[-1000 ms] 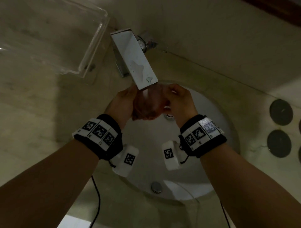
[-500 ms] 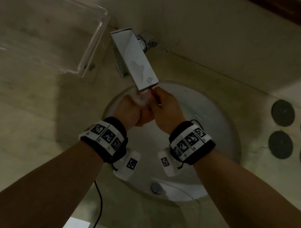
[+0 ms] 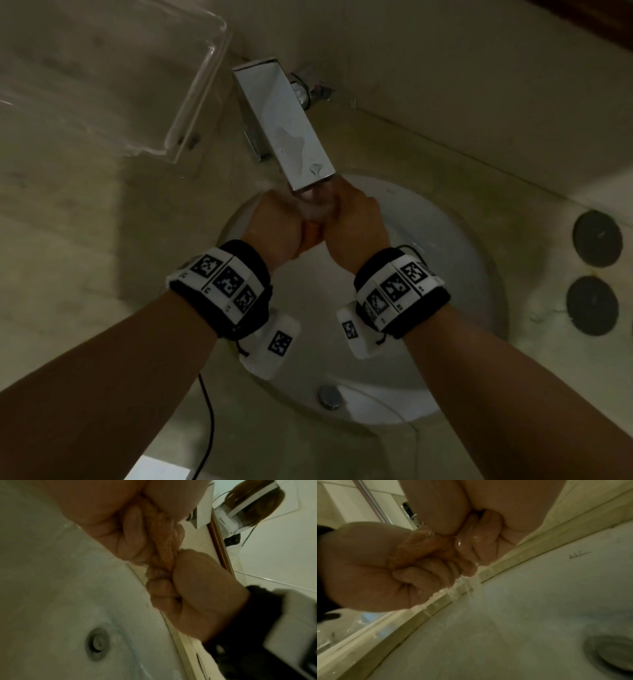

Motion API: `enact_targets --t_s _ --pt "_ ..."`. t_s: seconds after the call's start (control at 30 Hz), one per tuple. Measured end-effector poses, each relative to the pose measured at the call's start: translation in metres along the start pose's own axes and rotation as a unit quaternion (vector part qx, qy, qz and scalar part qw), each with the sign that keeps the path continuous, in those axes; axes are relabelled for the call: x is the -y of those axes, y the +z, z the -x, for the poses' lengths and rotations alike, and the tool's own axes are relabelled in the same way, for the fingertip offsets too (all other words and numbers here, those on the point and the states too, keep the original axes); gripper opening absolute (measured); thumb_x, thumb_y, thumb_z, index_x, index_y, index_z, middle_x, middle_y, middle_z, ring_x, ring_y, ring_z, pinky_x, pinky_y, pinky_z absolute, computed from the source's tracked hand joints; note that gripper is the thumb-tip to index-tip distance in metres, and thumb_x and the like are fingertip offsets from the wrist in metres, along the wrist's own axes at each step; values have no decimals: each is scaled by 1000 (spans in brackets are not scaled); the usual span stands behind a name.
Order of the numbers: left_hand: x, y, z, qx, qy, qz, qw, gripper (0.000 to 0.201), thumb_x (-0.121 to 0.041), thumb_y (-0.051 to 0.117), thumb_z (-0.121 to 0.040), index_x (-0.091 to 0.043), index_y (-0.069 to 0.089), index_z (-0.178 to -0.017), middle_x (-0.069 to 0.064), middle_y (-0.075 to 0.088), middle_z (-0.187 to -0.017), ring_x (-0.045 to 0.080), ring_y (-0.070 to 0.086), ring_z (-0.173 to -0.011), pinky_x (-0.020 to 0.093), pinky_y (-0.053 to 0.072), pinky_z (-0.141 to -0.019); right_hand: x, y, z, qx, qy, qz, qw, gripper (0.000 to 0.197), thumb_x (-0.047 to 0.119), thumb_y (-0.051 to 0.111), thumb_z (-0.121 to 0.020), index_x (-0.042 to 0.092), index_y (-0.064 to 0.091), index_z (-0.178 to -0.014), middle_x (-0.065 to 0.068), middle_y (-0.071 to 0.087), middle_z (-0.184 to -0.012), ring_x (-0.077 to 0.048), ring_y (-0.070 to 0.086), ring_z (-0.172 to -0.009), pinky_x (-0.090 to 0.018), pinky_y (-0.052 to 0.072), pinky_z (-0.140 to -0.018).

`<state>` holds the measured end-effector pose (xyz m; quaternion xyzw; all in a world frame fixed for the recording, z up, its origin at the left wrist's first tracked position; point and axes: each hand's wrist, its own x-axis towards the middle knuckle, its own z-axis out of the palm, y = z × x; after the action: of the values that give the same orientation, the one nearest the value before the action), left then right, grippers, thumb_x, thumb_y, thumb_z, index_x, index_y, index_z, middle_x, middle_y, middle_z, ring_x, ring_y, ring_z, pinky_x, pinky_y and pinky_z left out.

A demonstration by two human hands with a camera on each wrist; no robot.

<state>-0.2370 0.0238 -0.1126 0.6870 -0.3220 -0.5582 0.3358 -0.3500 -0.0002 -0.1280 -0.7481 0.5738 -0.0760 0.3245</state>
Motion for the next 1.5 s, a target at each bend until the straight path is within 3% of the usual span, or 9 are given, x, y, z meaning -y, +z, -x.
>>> enact_targets --t_s 0.1,0.3,0.47,0.6,0.83,1.0,1.1,1.33,1.5 --pt "-5 -2 -3 8 -13 73 997 22 -10 42 -100 -1 63 -100 7 65 -71 18 67 -62 24 53 -49 -5 1 2 69 -1 102 992 33 16 39 -98 9 47 -129 -13 58 -119 -33 58 -101 -28 32 -75" --pt "0 -6 9 67 54 56 995 30 -24 48 -101 -11 55 -127 2 70 -91 9 70 -69 17 53 -52 -15 -4 11 -17 64 -195 979 2 28 57 -91 26 57 -92 7 65 -83 -13 63 -75 -37 54 -71" --pt "-2 -8 14 101 8 133 986 28 -13 53 -96 -12 62 -123 9 75 -89 24 73 -75 41 62 -74 -15 -16 2 -28 129 -323 937 41 51 72 -72 24 56 -98 6 65 -103 -11 66 -89 -30 55 -71" --pt "7 -10 12 113 4 119 987 27 -12 58 -95 -7 63 -121 23 73 -101 40 72 -87 55 57 -85 -21 -12 3 -5 134 -267 954 51 55 79 -65 27 55 -100 8 64 -104 -11 68 -88 -35 60 -71" --pt "24 -18 6 95 45 91 990 34 3 67 -85 -8 65 -117 2 73 -105 14 71 -98 32 59 -82 -31 -14 6 -18 179 -364 914 15 18 62 -91 6 62 -101 -3 69 -78 -5 67 -58 -22 52 -50" --pt "24 -15 7 50 59 40 996 6 -23 71 -85 -22 72 -92 -14 75 -74 0 72 -74 20 58 -62 -29 -11 13 84 144 -342 925 55 29 83 -70 14 58 -117 4 68 -102 -8 67 -91 -29 59 -73" --pt "25 -15 6 25 84 -17 996 13 -34 62 -91 -27 70 -83 -16 70 -64 -7 65 -62 8 47 -54 -28 -9 14 106 157 -375 908 44 9 78 -75 6 59 -115 -2 69 -100 -16 68 -88 -28 59 -70" --pt "30 -16 2 -5 98 -82 992 15 -42 54 -94 -35 68 -93 -9 71 -92 8 67 -88 38 56 -84 -28 -12 10 112 288 -462 831 21 6 54 -86 -2 66 -101 -18 66 -95 -33 66 -84 -44 55 -84" --pt "24 -15 9 5 96 -25 995 19 -34 50 -98 -28 68 -93 -18 73 -80 -3 68 -79 22 55 -74 -31 -9 11 115 323 -460 819 27 16 67 -86 -4 67 -103 -22 71 -103 -35 70 -91 -47 58 -83"
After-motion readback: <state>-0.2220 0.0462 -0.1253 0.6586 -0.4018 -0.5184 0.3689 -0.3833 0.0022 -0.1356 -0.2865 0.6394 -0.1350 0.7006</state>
